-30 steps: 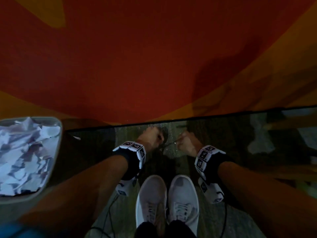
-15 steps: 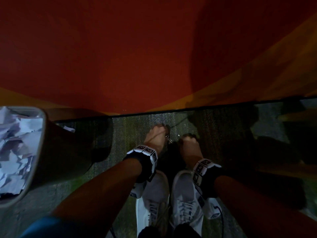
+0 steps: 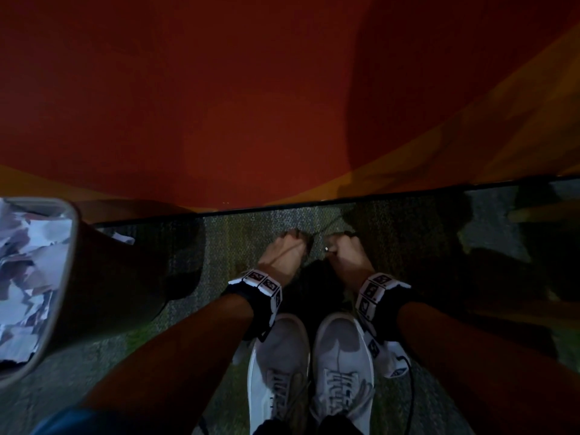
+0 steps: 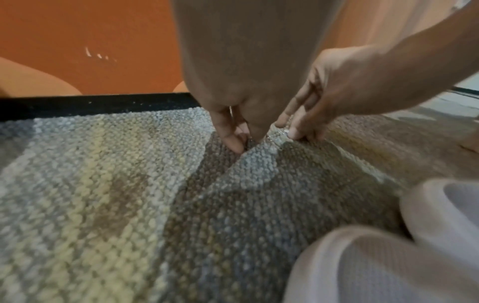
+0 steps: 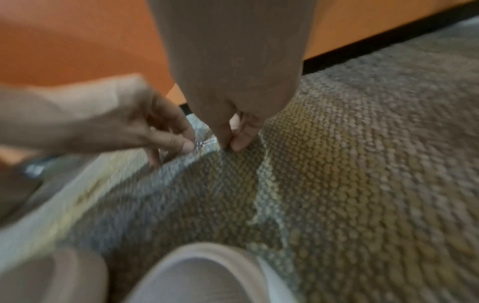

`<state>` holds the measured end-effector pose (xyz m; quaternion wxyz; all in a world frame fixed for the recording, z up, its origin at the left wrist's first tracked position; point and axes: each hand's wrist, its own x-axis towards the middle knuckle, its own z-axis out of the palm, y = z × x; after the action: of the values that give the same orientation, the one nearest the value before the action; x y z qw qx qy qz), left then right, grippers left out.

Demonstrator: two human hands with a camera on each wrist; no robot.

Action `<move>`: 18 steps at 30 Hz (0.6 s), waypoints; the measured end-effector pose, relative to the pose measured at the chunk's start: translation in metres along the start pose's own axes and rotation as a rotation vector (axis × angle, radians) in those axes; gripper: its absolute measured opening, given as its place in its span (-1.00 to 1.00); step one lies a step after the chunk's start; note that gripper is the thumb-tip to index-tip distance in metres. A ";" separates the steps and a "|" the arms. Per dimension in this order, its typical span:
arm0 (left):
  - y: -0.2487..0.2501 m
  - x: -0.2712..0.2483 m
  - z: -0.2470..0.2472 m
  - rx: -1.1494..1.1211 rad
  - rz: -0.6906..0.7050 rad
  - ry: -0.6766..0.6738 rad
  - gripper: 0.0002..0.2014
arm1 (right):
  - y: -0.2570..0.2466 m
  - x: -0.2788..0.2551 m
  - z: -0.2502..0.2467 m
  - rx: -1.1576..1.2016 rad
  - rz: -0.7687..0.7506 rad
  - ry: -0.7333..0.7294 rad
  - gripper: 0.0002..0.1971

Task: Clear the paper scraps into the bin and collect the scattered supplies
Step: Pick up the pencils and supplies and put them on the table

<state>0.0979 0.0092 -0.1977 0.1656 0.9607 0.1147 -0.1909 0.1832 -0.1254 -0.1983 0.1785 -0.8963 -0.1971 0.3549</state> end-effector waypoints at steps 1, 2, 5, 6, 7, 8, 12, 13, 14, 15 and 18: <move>-0.001 -0.001 0.001 -0.001 0.010 -0.009 -0.74 | 0.000 0.001 0.001 -0.026 0.003 -0.005 -0.71; -0.002 -0.002 0.001 0.001 0.019 -0.022 -0.74 | 0.001 0.001 0.002 -0.041 0.011 -0.010 -0.71; 0.001 -0.006 -0.002 0.031 0.004 -0.080 -0.74 | 0.004 0.001 0.008 -0.047 -0.005 -0.030 -0.69; 0.003 -0.006 -0.003 0.047 0.000 -0.096 -0.72 | 0.006 0.003 0.009 -0.058 -0.036 -0.031 -0.73; 0.005 -0.007 -0.003 0.067 0.008 -0.094 -0.71 | 0.005 0.004 0.010 -0.066 -0.070 -0.030 -0.79; 0.006 -0.006 -0.001 0.087 0.013 -0.080 -0.70 | 0.003 0.005 0.009 -0.079 -0.093 -0.029 -0.86; 0.003 -0.005 0.003 -0.034 -0.017 -0.033 -0.77 | 0.003 0.010 0.010 -0.102 -0.147 -0.030 -0.89; 0.001 -0.004 0.003 -0.093 -0.031 -0.048 -0.81 | 0.004 0.011 0.009 -0.095 -0.153 -0.045 -0.86; -0.002 -0.002 0.003 -0.156 -0.051 -0.046 -0.85 | 0.004 0.012 0.008 -0.088 -0.167 -0.063 -0.83; -0.004 0.001 0.002 -0.201 -0.068 -0.042 -0.88 | 0.004 0.013 0.005 -0.073 -0.171 -0.078 -0.82; -0.014 0.007 0.007 -0.381 -0.123 -0.017 -0.87 | 0.010 0.017 0.001 0.035 -0.133 -0.062 -0.91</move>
<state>0.0981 0.0202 -0.2104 0.3335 0.9015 0.2061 -0.1835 0.1966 -0.1252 -0.2130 0.2112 -0.8666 -0.2554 0.3731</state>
